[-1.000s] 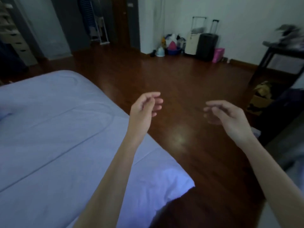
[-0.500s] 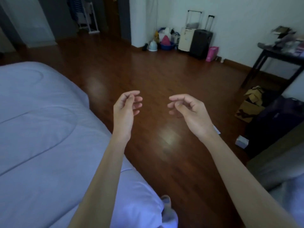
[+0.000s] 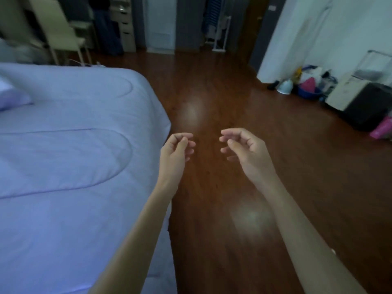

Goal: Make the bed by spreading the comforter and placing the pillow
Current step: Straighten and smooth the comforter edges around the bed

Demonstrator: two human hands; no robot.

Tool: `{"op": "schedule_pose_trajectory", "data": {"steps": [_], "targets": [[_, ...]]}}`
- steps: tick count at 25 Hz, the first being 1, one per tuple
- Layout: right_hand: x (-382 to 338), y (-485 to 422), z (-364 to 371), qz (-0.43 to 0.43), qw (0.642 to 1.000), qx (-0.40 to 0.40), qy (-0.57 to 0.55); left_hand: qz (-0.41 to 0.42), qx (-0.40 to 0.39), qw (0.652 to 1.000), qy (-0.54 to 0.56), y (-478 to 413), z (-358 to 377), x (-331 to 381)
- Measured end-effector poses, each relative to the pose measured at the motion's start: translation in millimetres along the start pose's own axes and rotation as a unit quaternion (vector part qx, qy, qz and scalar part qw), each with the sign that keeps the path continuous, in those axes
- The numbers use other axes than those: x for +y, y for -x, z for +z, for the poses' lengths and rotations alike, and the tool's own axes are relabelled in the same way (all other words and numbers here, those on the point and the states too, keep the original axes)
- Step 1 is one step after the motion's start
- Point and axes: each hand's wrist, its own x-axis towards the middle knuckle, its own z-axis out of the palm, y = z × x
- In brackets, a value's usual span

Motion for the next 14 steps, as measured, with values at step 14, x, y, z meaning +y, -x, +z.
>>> {"op": "schedule_pose_trajectory", "data": {"steps": [14], "targets": [[38,-213,-5,-0.103,0.967,-0.225,-0.055,0.038,0.259,0.965,-0.020,-95,19,-3]]}}
